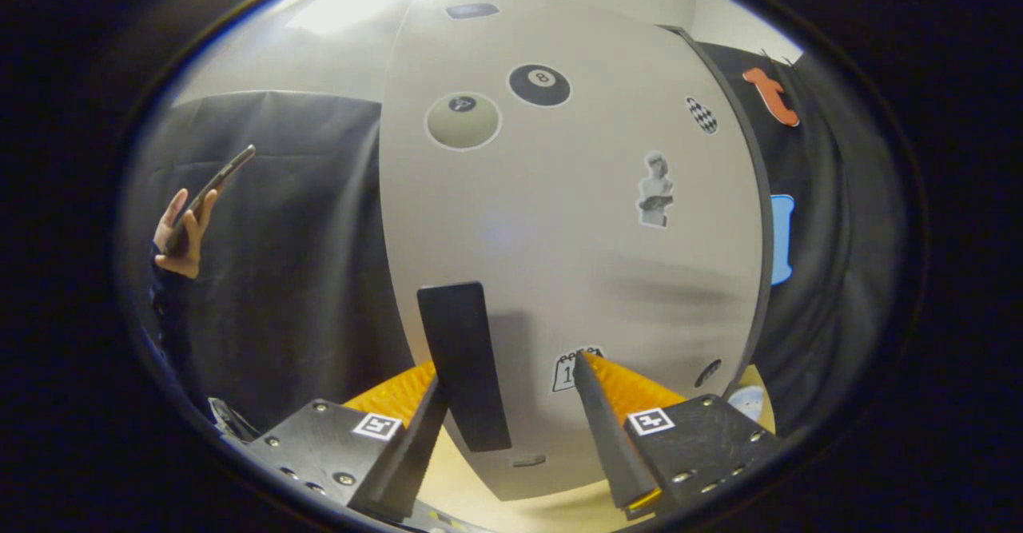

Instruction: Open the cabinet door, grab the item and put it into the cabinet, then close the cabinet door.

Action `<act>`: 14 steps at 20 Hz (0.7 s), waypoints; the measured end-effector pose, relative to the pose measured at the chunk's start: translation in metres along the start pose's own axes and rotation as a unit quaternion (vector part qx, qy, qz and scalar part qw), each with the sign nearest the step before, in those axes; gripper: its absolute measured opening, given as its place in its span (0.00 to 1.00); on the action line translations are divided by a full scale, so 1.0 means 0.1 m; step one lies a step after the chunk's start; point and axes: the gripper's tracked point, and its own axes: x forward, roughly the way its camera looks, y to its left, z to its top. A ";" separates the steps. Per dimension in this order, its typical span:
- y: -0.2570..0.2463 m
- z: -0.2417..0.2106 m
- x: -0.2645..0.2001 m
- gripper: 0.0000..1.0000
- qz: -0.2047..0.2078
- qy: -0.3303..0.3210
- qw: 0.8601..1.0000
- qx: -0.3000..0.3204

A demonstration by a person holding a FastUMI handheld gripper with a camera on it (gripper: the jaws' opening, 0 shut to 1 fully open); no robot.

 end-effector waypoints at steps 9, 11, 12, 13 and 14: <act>0.01 0.00 0.21 0.99 0.004 0.003 1.000 0.005; 0.00 0.01 0.21 0.99 -0.006 -0.002 1.000 -0.001; -0.01 0.01 0.20 0.99 -0.010 -0.003 1.000 -0.004; -0.02 0.01 0.20 0.99 -0.010 -0.004 1.000 -0.004; 0.00 0.00 0.20 1.00 -0.011 -0.004 1.000 -0.002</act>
